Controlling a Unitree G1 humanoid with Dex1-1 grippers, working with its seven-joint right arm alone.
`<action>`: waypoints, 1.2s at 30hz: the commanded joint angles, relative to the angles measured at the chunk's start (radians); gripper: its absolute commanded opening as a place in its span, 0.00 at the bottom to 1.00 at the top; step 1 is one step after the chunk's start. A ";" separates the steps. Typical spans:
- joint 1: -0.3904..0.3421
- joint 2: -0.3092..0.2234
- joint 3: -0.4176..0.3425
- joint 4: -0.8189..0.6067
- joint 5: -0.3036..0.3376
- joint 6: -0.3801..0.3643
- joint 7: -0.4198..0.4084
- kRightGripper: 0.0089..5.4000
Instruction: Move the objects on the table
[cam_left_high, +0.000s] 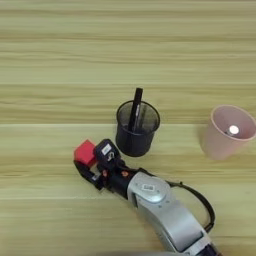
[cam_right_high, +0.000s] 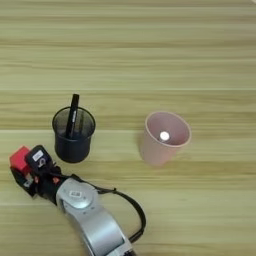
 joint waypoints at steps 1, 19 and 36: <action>0.020 -0.016 -0.013 0.059 -0.006 0.032 -0.009 0.50; 0.030 -0.022 -0.015 0.041 -0.014 0.028 -0.014 0.80; 0.078 -0.067 -0.036 -0.036 -0.014 0.038 -0.013 0.99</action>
